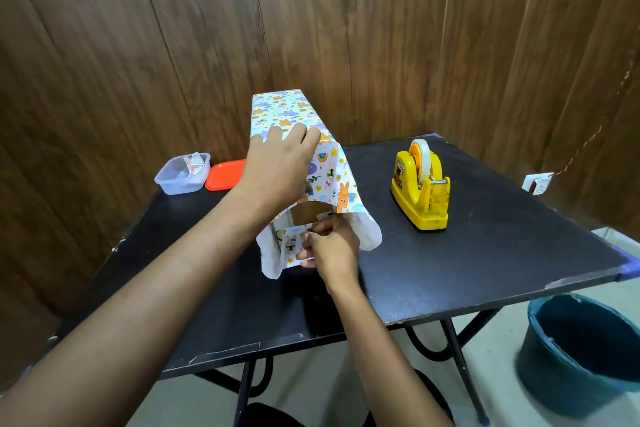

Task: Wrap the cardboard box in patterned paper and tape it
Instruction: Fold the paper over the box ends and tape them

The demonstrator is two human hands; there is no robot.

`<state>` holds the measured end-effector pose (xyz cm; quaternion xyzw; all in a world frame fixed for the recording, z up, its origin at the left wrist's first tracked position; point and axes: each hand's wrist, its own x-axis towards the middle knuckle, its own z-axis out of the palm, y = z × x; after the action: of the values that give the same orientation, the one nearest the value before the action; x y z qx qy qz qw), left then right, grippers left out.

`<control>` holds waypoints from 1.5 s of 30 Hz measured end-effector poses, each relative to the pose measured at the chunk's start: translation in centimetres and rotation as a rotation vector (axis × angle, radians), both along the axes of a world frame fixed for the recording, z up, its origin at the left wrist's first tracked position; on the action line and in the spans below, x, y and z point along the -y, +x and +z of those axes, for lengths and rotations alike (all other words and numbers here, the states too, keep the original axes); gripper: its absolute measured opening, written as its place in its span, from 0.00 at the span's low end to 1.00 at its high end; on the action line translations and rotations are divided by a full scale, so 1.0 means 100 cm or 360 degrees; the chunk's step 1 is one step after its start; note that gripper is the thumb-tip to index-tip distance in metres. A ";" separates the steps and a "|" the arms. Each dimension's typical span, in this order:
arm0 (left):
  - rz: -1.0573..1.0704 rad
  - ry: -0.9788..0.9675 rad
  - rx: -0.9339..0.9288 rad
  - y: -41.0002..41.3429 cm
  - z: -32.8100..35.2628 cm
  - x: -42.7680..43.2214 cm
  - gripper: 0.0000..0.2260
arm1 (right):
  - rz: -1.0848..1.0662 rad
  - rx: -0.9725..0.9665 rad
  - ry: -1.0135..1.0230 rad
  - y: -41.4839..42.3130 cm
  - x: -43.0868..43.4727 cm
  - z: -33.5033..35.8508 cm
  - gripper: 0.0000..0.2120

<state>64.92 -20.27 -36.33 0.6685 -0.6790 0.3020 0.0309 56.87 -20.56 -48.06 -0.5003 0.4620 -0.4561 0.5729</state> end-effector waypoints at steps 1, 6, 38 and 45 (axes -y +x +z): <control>-0.0001 0.0005 -0.0015 0.000 0.000 0.001 0.30 | 0.0085 -0.0021 0.0007 -0.004 -0.006 0.005 0.10; 0.0059 -0.0043 -0.0146 -0.009 -0.005 0.004 0.33 | 0.0374 -0.0028 -0.0202 -0.043 -0.038 0.057 0.09; 0.0253 -0.0073 0.0108 -0.018 -0.017 0.018 0.34 | -0.0532 -0.0855 0.0178 -0.162 0.160 0.050 0.17; 0.0281 0.0063 0.0060 -0.024 -0.007 0.010 0.35 | -0.0368 -0.0515 0.0286 -0.167 0.159 0.060 0.21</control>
<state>62.50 -21.30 -37.06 0.7203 -0.6238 0.3027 -0.0218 40.20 -36.49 -42.10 -0.4576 0.6409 -0.3895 0.4776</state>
